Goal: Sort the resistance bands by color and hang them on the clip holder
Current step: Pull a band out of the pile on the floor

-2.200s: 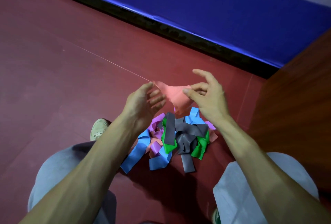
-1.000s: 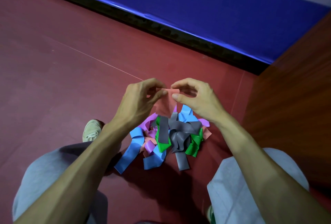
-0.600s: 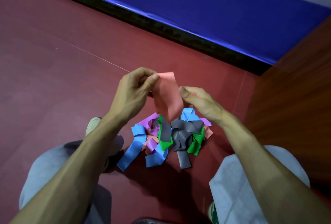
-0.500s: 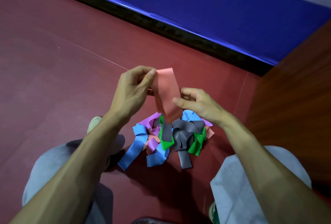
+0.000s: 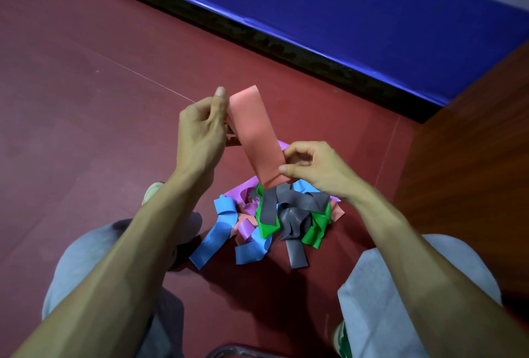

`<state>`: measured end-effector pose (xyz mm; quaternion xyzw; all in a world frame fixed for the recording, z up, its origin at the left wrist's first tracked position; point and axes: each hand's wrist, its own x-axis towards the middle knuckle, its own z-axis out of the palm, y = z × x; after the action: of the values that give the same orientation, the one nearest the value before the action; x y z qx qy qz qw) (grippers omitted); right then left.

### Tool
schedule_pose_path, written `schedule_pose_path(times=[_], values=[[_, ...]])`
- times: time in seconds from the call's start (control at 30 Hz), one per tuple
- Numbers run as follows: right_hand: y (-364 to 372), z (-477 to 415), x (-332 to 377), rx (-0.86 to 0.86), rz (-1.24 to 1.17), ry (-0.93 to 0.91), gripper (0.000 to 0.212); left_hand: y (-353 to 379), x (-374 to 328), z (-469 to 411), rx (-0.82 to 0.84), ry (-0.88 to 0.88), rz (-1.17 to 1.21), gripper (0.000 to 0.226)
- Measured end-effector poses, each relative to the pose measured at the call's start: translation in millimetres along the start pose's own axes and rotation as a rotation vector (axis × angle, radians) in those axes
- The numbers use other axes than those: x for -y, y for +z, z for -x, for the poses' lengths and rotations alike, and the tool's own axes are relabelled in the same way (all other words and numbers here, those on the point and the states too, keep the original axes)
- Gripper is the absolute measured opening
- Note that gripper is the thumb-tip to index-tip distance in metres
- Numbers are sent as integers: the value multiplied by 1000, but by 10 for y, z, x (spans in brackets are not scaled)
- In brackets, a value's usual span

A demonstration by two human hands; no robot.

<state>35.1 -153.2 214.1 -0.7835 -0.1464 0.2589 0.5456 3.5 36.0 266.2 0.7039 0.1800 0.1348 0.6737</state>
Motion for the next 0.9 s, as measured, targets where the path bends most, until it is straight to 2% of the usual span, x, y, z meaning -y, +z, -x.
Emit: schedule_pose_path(times=[0.2,0.3,0.47,0.63,0.7,0.8,0.9], values=[[-23,-10,-17,-22,6,14,15,40,49,-15,1,-201,143,37],[-33,3,0,-9,-31,32,20,46,48,-15,-5,-200,145,33],[-53,17,19,-6,-34,28,27,49,-27,14,-6,-35,-25,15],[-59,185,125,60,-33,6,27,27,-176,153,91,269,-330,15],[-95,303,231,70,-28,-4,34,41,-307,246,156,367,-452,18],[-222,522,536,11,59,-94,45,50,-623,391,211,477,-534,18],[-404,775,1013,-139,73,-222,39,31,-971,503,235,544,-543,14]])
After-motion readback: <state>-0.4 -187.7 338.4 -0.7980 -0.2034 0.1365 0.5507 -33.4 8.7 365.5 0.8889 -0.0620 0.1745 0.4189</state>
